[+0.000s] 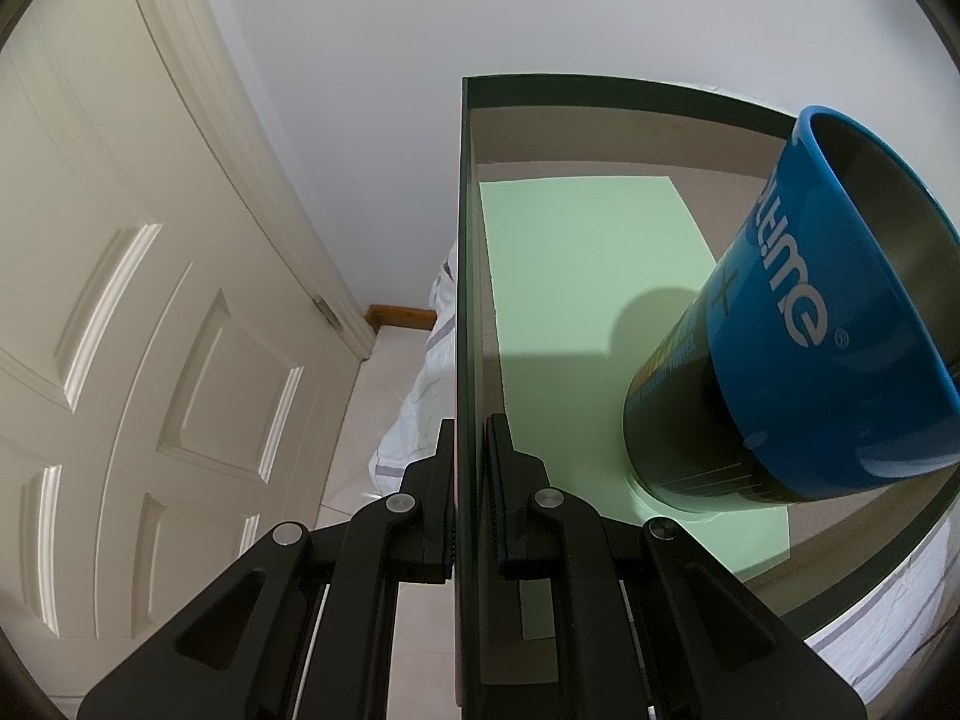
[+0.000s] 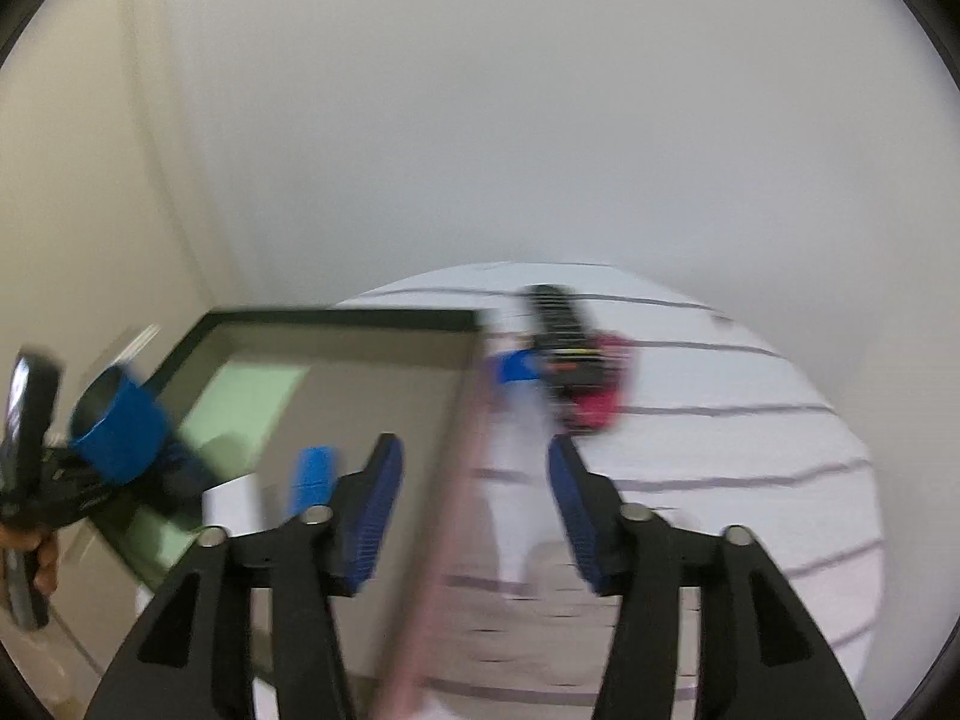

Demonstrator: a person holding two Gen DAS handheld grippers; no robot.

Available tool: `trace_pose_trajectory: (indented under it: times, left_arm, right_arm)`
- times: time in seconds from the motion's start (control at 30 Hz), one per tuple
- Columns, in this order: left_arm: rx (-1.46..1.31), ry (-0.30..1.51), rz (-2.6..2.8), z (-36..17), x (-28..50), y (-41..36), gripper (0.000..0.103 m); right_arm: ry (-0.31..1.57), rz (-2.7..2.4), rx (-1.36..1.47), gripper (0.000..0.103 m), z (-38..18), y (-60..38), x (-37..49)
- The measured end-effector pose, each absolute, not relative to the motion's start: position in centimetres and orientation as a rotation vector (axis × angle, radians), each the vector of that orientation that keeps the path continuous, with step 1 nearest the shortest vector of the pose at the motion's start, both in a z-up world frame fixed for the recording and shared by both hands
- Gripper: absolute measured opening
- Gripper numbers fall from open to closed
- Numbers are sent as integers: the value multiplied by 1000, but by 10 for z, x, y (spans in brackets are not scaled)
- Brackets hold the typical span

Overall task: Organize rigid objects
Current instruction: 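Grasp the clear glue stick with the right gripper, then carry the glue stick into the box and release it with the right gripper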

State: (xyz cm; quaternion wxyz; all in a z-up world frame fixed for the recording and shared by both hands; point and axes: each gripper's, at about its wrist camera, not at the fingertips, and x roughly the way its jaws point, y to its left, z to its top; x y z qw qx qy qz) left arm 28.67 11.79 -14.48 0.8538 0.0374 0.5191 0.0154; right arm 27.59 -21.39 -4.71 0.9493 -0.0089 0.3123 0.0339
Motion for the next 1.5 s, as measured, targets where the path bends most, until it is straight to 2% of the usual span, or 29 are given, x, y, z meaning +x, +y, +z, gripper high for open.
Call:
trace_pose_trajectory:
  times: [0.2,0.57,0.6,0.67,0.9,0.97,1.5]
  left_arm:
    - [79,1092,31,-145,287,118,6]
    - [77,1092,32,-144,286,119,6]
    - [79,1092,32,-144,286,119,6]
    - [80,1093,33,-143,285,120,6]
    - [81,1091,32,-143,284,121,6]
    - [80,1092,32,-142,284,120,6]
    - [74,1091,32,-142,283,122,6]
  right_arm:
    - [686,1,43,60,-59,-268,284]
    - [786,91,-148,60,-97,-235,327]
    - [791,97,-148,58,-100,-233,331]
    - [809,98,-143,47,-106,-229,340]
    - [853,123,-100,43,-119,-237,360]
    - [857,148,-96,30,-122,-238,362]
    - [869,-102,35,28,-131,-304,268]
